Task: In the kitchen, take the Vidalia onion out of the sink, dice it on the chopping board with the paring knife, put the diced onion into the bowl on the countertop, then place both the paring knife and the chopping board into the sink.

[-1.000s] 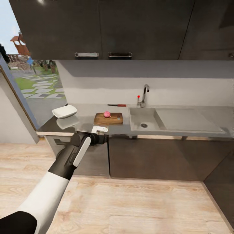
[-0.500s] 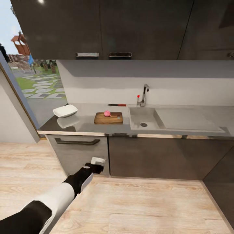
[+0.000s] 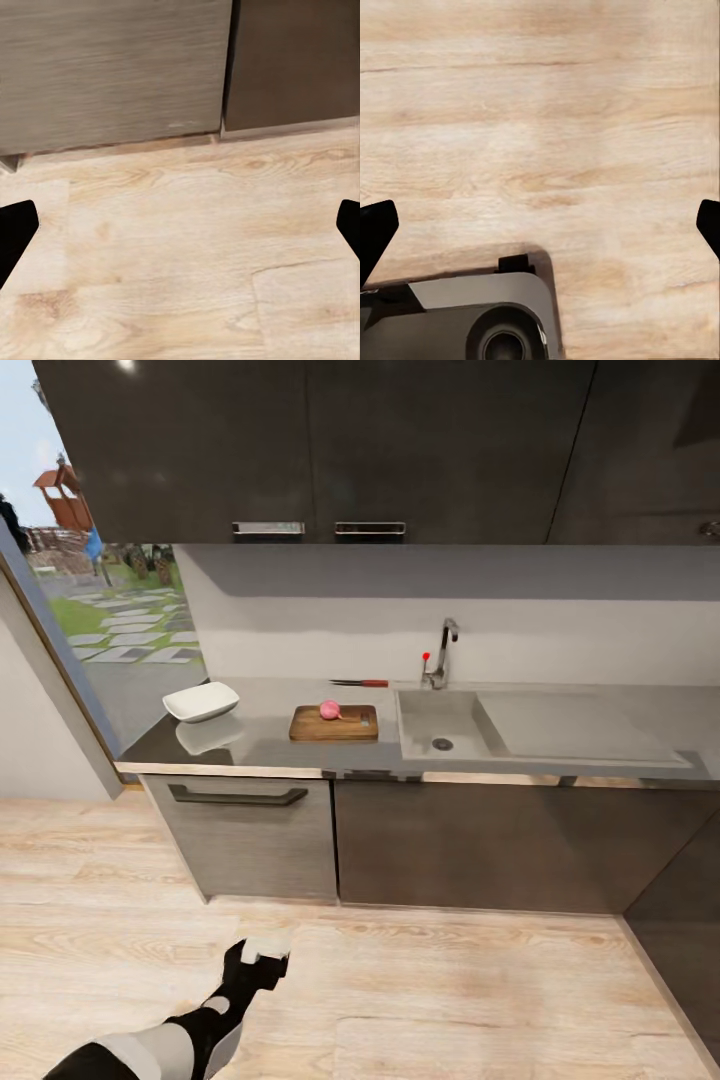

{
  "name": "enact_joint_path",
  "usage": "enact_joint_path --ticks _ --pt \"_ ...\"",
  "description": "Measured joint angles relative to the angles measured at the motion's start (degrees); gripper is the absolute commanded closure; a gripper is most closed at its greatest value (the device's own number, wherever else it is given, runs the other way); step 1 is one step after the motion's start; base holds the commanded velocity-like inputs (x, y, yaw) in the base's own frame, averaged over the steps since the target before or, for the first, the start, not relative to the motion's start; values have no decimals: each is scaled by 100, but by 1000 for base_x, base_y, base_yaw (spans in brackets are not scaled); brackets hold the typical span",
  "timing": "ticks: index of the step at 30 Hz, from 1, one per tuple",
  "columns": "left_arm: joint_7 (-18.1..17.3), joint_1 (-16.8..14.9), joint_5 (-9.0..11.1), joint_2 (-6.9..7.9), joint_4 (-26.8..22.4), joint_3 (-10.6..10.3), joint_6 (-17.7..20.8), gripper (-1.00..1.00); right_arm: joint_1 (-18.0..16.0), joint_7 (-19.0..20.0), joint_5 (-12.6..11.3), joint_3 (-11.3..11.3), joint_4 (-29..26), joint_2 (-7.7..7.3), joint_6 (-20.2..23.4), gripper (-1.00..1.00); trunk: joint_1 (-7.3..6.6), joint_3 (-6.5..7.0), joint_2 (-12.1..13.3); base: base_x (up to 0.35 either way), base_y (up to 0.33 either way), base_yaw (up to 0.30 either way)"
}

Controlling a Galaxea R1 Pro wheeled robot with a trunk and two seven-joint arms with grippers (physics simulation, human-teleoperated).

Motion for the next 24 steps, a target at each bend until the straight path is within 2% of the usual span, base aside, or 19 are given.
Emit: enact_joint_path --ticks 1,3,6,11,15,16,19,24 --pt "8 141 2 38 3 2 -264 -100 -5 -68 -2 -7 -180 0 214 -100 0 0 0 0 0 0" --pt "14 290 2 76 5 1 -502 -100 -8 -115 -3 -8 -414 0 463 -100 0 0 0 0 0 0" --pt "25 647 5 138 7 1 -976 -100 -12 -163 -12 -2 -1108 4 1069 -100 0 0 0 0 0 0" --pt "35 1061 9 212 10 1 -1638 -100 -20 -160 -22 -6 -1906 8 1489 -100 0 0 0 0 0 0" --pt "208 1383 29 233 12 3 -2124 -100 -28 -21 -23 2 -2198 1 1577 -100 0 0 0 0 0 0" --pt "650 1543 35 230 12 14 -2366 -100 -29 441 -10 31 -2260 -8 1584 -100 0 -1 0 0 0 0" --pt "1096 1605 9 219 11 4 -2475 -100 -29 966 -7 32 -2255 -12 1540 -100 0 0 0 0 0 0" --pt "1311 1628 2 215 8 1 -2506 -100 -30 1204 -2 23 -2220 -18 1225 -100 0 0 0 0 0 0"
